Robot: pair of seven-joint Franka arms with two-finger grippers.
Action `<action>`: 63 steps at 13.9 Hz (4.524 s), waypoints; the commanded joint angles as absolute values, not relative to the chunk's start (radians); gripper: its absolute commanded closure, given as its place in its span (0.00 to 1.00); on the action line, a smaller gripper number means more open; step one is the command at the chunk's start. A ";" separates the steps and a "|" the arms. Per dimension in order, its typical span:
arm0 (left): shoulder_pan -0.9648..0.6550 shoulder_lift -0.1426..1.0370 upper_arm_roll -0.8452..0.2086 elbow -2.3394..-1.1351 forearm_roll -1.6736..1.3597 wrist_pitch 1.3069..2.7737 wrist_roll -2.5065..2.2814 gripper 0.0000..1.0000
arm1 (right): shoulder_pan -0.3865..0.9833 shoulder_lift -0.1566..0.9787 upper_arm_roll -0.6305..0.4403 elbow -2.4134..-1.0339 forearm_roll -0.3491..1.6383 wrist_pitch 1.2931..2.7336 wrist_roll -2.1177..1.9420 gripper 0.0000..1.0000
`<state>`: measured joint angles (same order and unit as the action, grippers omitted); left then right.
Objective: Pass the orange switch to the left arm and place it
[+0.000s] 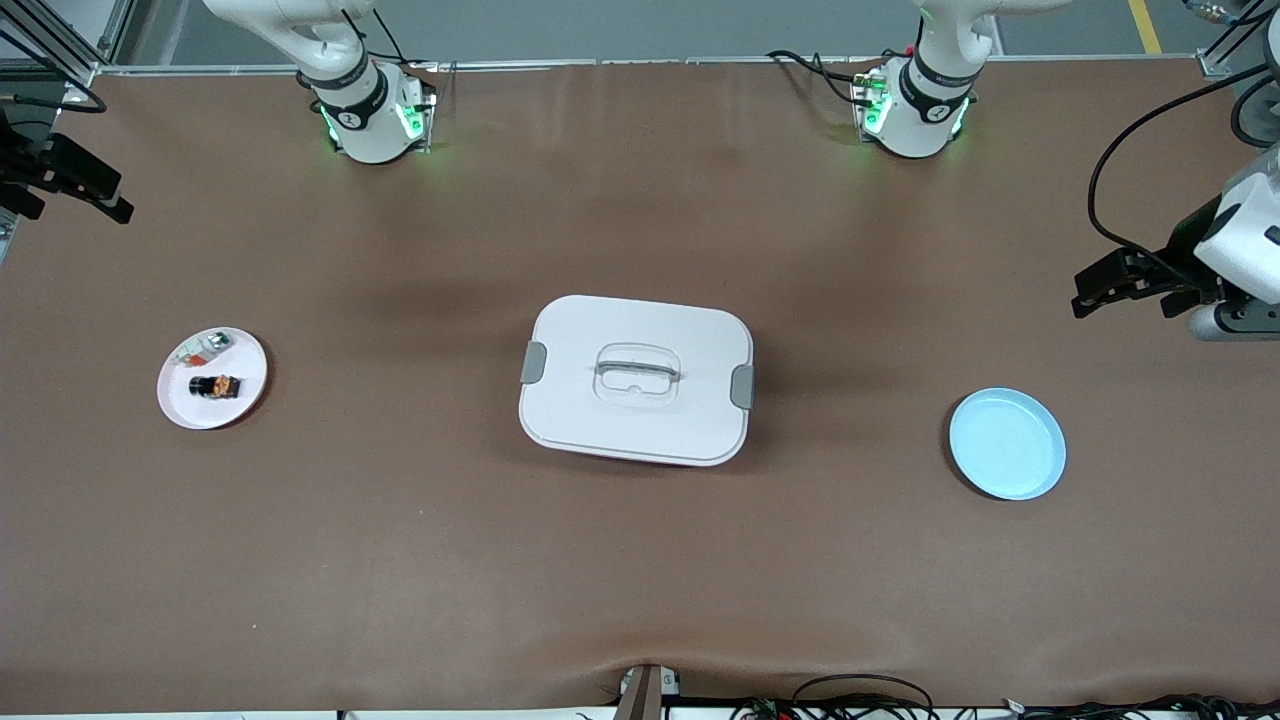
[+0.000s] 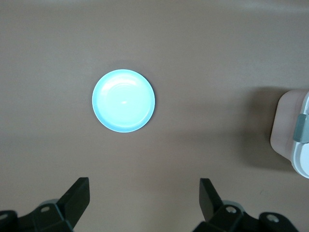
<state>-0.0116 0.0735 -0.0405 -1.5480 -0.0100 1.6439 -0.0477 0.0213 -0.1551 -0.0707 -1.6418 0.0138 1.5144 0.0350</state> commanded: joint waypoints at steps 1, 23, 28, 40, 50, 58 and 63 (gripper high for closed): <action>-0.011 0.081 -0.044 -1.525 0.006 1.620 -0.022 0.00 | 0.032 -0.166 -0.069 -1.638 0.012 1.506 0.040 0.00; -0.006 0.081 -0.044 -1.523 -0.003 1.620 -0.031 0.00 | 0.028 -0.146 -0.071 -1.629 0.011 1.519 0.034 0.00; -0.006 0.081 -0.044 -1.523 -0.003 1.620 -0.023 0.00 | 0.017 -0.049 -0.072 -1.615 0.011 1.511 0.040 0.00; -0.006 0.081 -0.044 -1.523 -0.005 1.620 -0.025 0.00 | -0.047 0.155 -0.078 -1.611 0.006 1.560 0.028 0.00; -0.006 0.081 -0.044 -1.523 -0.006 1.620 -0.026 0.00 | -0.070 0.210 -0.077 -1.827 -0.084 1.878 0.012 0.00; -0.006 0.080 -0.046 -1.519 -0.009 1.620 -0.028 0.00 | -0.195 0.360 -0.075 -1.899 -0.084 2.135 -0.163 0.00; -0.014 0.080 -0.046 -1.516 -0.009 1.620 -0.031 0.00 | -0.212 0.419 -0.075 -1.951 -0.084 2.285 -0.215 0.00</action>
<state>-0.0127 0.0739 -0.0411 -1.5425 -0.0100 1.6438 -0.0404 -0.1893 0.4024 -0.0885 -1.9445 -0.0779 2.2523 -0.1856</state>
